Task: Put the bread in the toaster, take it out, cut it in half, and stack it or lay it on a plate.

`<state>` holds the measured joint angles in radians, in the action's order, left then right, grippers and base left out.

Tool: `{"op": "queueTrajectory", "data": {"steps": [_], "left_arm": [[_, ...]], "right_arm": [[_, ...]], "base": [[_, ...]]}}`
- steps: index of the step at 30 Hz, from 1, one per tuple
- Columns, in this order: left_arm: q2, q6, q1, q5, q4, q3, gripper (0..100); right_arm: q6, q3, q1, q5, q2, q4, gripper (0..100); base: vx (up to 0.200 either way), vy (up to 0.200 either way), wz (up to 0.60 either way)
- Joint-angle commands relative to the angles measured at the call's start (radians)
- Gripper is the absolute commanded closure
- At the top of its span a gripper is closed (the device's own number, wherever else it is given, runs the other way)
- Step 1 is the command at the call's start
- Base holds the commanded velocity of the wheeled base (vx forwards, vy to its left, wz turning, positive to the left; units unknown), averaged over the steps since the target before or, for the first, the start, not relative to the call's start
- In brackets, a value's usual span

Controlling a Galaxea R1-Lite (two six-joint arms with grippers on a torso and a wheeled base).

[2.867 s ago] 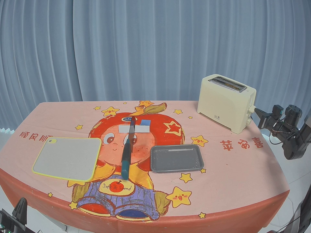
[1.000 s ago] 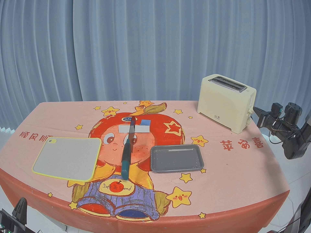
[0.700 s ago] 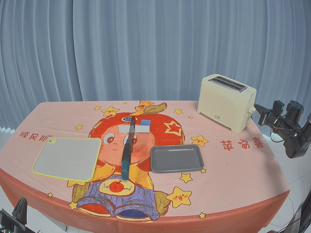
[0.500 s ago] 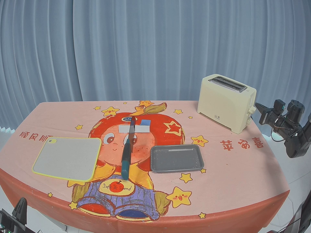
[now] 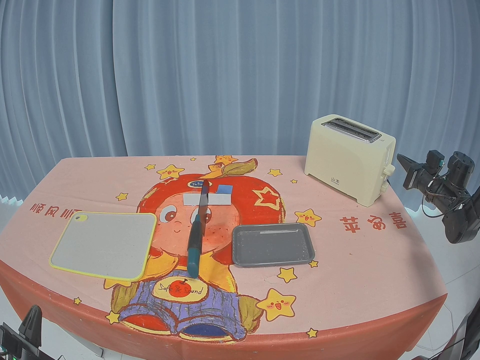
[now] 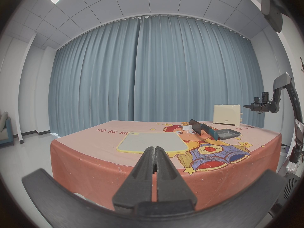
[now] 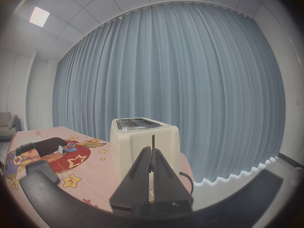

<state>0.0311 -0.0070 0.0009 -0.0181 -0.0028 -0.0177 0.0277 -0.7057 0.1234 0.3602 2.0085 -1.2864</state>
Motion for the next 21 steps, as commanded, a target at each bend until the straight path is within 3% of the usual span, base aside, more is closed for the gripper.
{"op": "queueTrajectory", "data": {"steps": [1,6,12,21], "left_arm": [[0.001,0.001,0.001,0.000,0.000,0.018,100],[0.001,-0.001,0.001,0.000,0.000,0.018,100],[0.001,-0.001,0.001,0.000,0.000,0.018,100],[0.001,-0.001,0.001,0.000,0.000,0.018,100]], "right_arm": [[-0.002,0.002,0.004,0.002,-0.020,-0.001,100],[-0.003,0.012,0.004,0.002,-0.033,-0.001,100],[-0.006,0.083,0.004,0.065,-0.142,0.002,100],[-0.003,0.086,0.009,0.068,-0.140,0.002,100]], "base": [[0.000,0.000,0.00],[0.000,0.000,0.00],[0.000,0.000,0.00],[0.000,0.000,0.00]]}}
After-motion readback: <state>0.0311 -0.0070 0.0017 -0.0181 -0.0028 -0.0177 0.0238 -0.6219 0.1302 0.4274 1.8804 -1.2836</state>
